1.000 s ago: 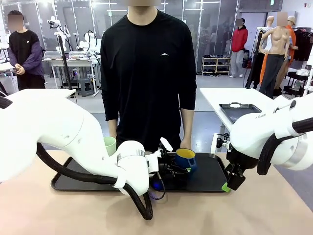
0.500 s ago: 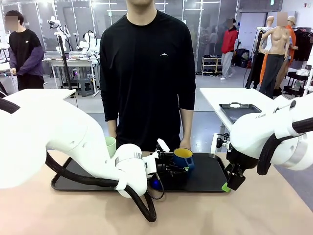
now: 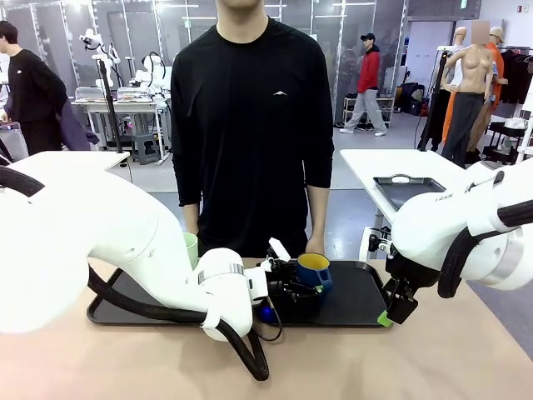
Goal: Sort and store the cups by type.
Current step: Pick up the Handle plastic cup and place it into the empty Flat Tray.
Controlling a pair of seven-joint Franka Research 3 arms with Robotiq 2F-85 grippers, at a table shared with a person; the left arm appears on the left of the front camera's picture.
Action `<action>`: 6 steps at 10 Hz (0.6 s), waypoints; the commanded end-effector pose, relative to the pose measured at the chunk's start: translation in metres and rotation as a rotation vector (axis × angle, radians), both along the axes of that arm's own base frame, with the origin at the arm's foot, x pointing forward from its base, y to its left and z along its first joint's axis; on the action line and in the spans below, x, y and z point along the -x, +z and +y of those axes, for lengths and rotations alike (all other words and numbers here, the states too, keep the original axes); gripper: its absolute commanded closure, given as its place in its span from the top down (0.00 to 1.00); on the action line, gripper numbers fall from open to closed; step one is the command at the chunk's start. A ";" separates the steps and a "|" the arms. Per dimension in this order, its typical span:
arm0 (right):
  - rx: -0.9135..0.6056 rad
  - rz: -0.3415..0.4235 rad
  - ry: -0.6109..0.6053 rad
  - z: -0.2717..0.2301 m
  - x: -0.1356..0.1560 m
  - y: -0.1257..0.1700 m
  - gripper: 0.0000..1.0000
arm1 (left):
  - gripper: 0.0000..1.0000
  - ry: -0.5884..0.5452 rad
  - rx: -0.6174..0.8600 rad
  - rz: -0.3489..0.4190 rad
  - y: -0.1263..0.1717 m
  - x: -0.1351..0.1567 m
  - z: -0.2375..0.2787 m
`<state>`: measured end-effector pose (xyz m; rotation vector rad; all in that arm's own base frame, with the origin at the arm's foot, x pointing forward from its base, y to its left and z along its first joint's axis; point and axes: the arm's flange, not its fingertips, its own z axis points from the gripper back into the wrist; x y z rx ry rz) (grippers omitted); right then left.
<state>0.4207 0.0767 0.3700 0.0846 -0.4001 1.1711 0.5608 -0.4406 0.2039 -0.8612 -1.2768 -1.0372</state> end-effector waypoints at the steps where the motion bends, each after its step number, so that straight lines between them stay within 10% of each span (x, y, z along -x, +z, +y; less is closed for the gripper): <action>1: 0.005 -0.010 0.003 -0.001 0.000 -0.001 1.00 | 0.70 0.015 0.006 -0.036 -0.025 0.012 0.000; 6: 0.005 -0.010 0.003 -0.001 0.000 -0.001 1.00 | 0.80 0.030 -0.003 -0.022 -0.028 0.019 0.006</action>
